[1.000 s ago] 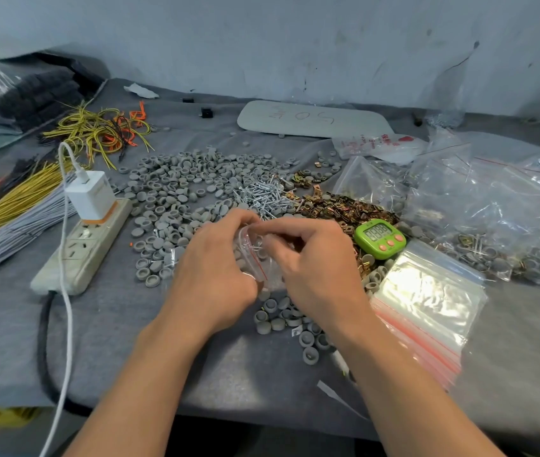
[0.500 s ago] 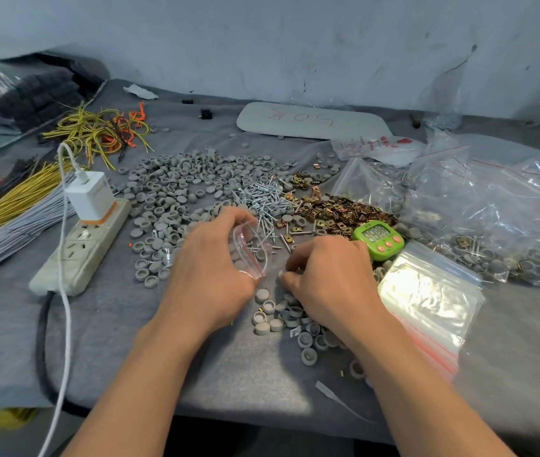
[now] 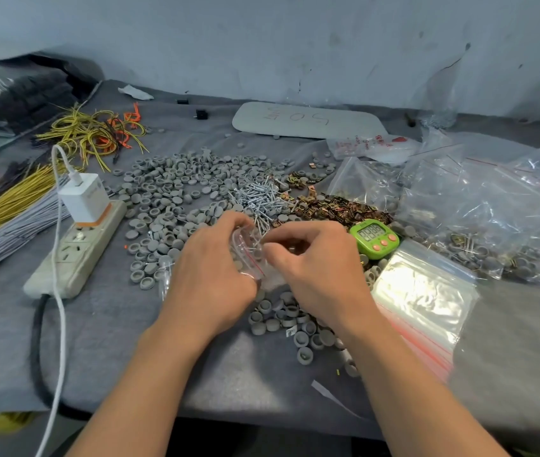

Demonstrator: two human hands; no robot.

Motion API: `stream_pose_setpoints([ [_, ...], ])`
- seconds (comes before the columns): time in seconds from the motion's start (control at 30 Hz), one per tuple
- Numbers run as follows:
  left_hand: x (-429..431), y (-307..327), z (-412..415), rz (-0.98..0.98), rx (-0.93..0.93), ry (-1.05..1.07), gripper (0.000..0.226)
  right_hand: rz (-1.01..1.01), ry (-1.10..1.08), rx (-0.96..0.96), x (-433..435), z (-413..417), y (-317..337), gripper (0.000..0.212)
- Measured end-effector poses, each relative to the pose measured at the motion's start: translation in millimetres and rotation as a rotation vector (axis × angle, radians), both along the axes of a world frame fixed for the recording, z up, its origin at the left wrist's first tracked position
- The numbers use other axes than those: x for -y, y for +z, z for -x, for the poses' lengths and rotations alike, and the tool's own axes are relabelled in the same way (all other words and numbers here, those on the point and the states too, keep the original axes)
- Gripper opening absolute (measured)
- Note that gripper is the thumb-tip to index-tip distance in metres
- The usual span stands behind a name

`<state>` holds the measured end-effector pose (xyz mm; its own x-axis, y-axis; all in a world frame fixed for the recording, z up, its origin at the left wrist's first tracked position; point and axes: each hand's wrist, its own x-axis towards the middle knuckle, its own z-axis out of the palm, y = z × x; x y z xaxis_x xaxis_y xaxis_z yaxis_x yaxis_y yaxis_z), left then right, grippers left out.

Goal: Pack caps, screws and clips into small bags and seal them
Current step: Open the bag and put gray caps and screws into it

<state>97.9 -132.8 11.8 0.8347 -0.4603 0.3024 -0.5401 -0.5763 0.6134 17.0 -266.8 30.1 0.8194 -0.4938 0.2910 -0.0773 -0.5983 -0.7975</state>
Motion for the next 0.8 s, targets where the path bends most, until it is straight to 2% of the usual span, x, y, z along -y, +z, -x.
stream_pose_setpoints([
  [0.07, -2, -1, -2, 0.015, -0.007, 0.019, 0.062, 0.105, -0.075, -0.128, 8, 5, 1, 0.01],
  [0.17, -5, 1, -3, 0.033, -0.033, 0.026, 0.062, 0.444, -0.117, -0.488, 14, 10, 1, 0.014],
  [0.23, -6, 2, -4, 0.03, -0.043, 0.033, 0.061, 0.459, -0.106, -0.539, 14, 10, 2, 0.011],
  [0.33, -6, 2, -2, 0.033, -0.041, 0.027, 0.061, 0.453, -0.084, -0.507, 12, 9, 1, 0.009],
  [0.4, -5, 2, -2, 0.024, -0.034, 0.021, 0.063, 0.378, -0.094, -0.392, 12, 9, -2, 0.012],
  [0.47, -3, 1, -1, -0.011, -0.005, 0.021, 0.064, 0.225, -0.103, -0.192, 12, 9, -3, 0.012],
  [0.57, 1, 0, 2, -0.064, 0.09, 0.016, 0.055, 0.007, -0.046, 0.031, 11, 4, -2, 0.013],
  [0.67, 4, 1, 5, -0.073, 0.095, -0.001, 0.056, -0.165, 0.077, 0.084, 4, -1, -2, 0.018],
  [0.8, 5, 0, 5, -0.028, 0.018, -0.034, 0.058, -0.346, 0.129, 0.022, -9, -11, -6, 0.021],
])
